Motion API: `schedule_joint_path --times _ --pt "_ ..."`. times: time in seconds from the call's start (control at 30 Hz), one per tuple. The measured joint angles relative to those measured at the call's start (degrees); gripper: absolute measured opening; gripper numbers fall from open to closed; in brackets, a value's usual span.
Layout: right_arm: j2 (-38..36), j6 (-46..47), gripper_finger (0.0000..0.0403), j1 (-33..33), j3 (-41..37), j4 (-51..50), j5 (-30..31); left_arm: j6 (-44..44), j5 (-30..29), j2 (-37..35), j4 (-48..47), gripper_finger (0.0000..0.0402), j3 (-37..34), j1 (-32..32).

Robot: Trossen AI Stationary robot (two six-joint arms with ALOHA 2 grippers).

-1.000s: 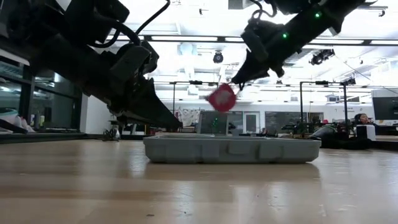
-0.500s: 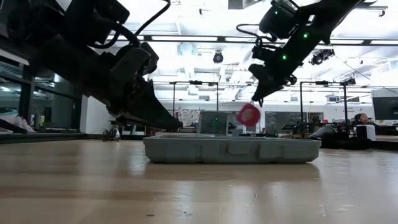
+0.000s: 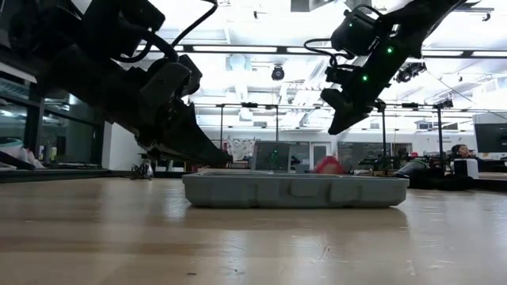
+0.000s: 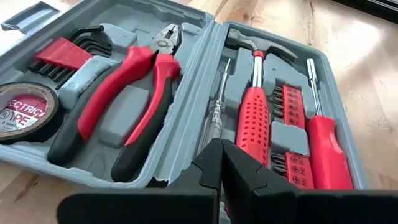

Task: Prefit tool cases
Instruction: Remove the orange tape measure from the gray tool case, then remove the black electrical tape from the gray tool case

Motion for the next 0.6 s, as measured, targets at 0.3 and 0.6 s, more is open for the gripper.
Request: schedule_joint_path --times 0.3,0.6 --pt "0.0 -0.2 0.0055 0.0 0.0 -0.1 0.0 0.0 0.0 0.0 0.0 0.0000 0.0 0.0" --pt "0.0 -0.4 0.0055 1.5 0.0 0.0 -7.3 0.5 -0.1 0.0 0.0 0.0000 0.0 0.0"
